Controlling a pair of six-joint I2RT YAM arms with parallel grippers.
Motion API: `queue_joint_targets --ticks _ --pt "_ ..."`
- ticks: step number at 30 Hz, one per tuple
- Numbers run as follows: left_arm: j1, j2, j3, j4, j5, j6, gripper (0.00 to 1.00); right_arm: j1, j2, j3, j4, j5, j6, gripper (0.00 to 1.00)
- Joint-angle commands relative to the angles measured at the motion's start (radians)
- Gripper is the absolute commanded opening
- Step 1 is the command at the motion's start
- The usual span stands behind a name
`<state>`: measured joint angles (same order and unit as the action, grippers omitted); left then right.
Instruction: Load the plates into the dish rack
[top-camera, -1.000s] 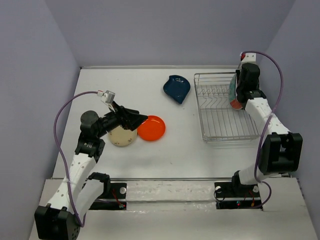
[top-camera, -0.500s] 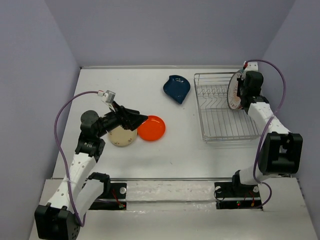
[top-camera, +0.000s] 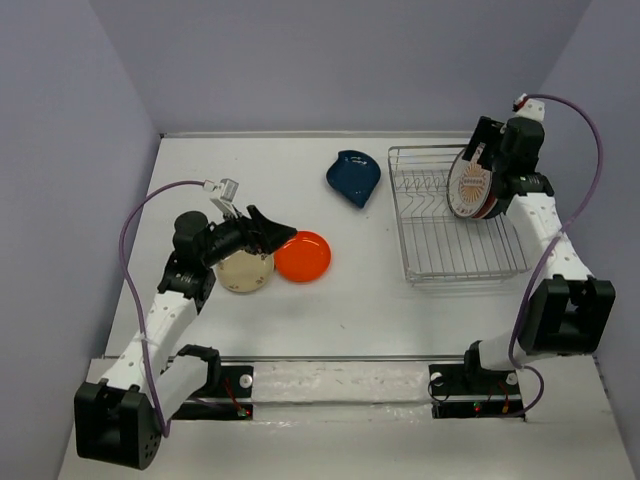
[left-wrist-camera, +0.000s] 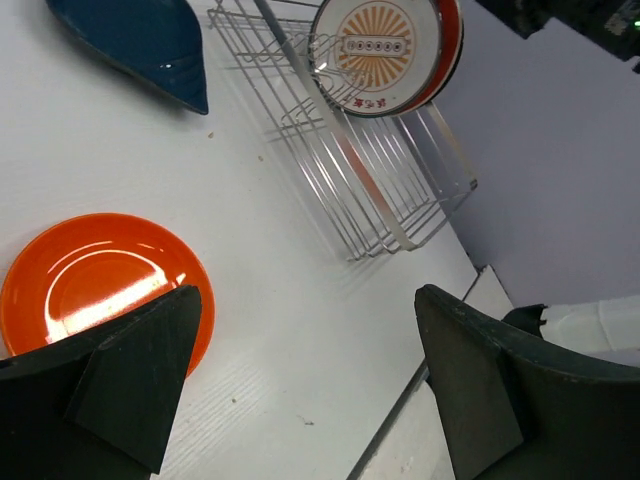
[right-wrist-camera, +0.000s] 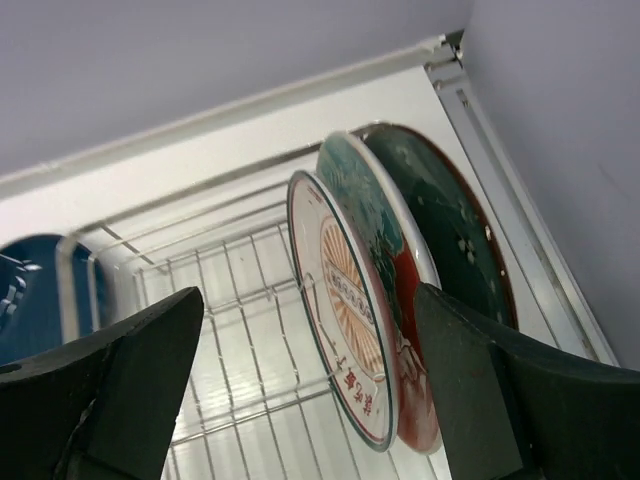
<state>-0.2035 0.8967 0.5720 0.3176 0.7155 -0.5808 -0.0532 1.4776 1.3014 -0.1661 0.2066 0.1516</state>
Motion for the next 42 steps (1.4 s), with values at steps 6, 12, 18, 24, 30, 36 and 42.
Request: queue_joint_targets --ticks 6,12,18,24,30,36,42 --pt "-0.001 0.111 0.072 -0.031 -0.137 0.013 0.99 0.036 -0.313 -0.103 0.023 -0.182 0.199 0.92" --pt "-0.037 0.277 0.143 -0.003 -0.247 -0.025 0.99 0.123 -0.444 -0.375 0.301 -0.525 0.379 0.84" --pt "-0.177 0.585 0.422 -0.081 -0.487 0.044 0.87 0.24 -0.531 -0.609 0.486 -0.639 0.479 0.81" --pt "-0.214 0.983 0.885 -0.279 -0.664 0.128 0.78 0.276 -0.64 -0.767 0.53 -0.702 0.505 0.8" --pt "-0.217 1.387 1.456 -0.578 -0.78 0.232 0.74 0.276 -0.711 -0.795 0.496 -0.707 0.49 0.8" --pt "-0.226 1.685 1.903 -0.842 -0.72 0.288 0.69 0.276 -0.703 -0.803 0.501 -0.719 0.491 0.8" --pt "-0.246 1.757 1.91 -0.818 -0.648 0.303 0.61 0.276 -0.657 -0.8 0.519 -0.731 0.499 0.79"
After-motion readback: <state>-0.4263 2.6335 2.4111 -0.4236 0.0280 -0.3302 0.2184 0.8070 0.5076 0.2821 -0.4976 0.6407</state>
